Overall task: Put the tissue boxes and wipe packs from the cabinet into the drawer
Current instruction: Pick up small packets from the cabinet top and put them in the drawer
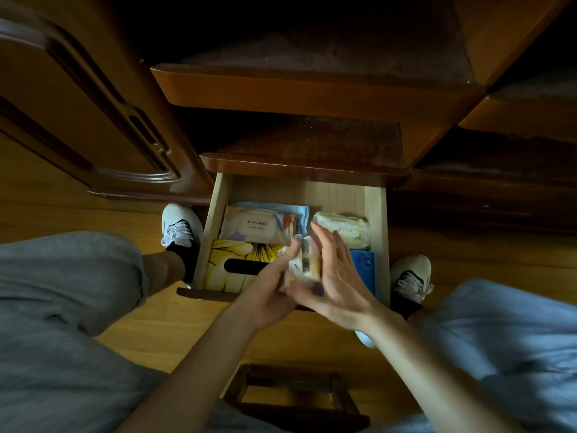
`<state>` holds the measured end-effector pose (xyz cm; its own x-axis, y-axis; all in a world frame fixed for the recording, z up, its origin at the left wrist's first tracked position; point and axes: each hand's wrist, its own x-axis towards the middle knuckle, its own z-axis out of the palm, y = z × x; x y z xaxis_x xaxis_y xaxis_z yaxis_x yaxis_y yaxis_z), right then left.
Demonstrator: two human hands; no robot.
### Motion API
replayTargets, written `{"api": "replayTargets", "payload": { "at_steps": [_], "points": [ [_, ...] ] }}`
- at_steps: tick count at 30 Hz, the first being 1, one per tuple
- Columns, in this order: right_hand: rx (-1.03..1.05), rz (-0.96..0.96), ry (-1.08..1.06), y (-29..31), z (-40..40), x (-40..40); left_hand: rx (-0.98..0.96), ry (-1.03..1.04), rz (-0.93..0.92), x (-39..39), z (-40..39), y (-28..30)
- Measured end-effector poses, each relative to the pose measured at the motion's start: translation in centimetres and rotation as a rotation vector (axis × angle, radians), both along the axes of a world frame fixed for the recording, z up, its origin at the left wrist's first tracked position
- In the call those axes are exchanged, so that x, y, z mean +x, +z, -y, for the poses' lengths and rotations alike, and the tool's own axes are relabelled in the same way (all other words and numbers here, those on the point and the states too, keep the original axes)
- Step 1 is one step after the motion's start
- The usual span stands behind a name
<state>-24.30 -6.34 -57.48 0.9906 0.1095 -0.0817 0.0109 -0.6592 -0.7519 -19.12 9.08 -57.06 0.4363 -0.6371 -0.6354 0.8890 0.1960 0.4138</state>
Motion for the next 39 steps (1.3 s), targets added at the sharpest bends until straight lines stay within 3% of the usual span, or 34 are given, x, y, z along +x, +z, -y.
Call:
{"api": "replayTargets", "payload": {
  "at_steps": [8,13,18,21,22,24,26,30,35,37,39],
  "points": [
    [0.076,-0.092,0.054,1.4,0.8,0.5,-0.084,0.025,-0.037,0.5,-0.8,0.5],
    [-0.177,0.065,0.087,0.8,-0.6,0.0,0.089,-0.058,0.079,-0.5,0.2,0.7],
    [0.077,-0.109,0.067,0.6,0.7,0.5,0.145,0.058,0.072,-0.2,-0.1,0.2],
    [0.291,-0.257,-0.191,-0.4,3.7,2.7,0.151,0.208,0.07,1.4,-1.0,-0.1],
    [0.268,-0.271,-0.3,-1.2,4.9,3.9,0.16,0.258,0.057,1.8,-1.2,-0.2],
    [-0.041,-0.296,-0.357,-3.4,7.4,6.9,0.169,0.321,0.032,2.4,-1.5,-0.4],
    [-0.404,-0.398,-0.215,-6.1,8.4,9.6,0.17,0.341,0.026,2.5,-1.8,-0.7],
    [-0.766,-0.554,-0.064,-10.9,7.6,11.9,0.169,0.343,0.035,2.5,-2.5,-1.4],
    [-0.907,-0.596,-0.062,-13.2,8.4,13.5,0.19,0.351,0.042,2.8,-3.0,-2.1],
    [-0.914,-0.404,-0.134,-13.6,8.7,14.2,0.2,0.345,0.039,2.9,-2.9,-2.1],
    [-0.757,-0.26,-0.336,-13.6,9.2,14.8,0.205,0.339,0.031,3.2,-2.5,-2.0]
  ]
}}
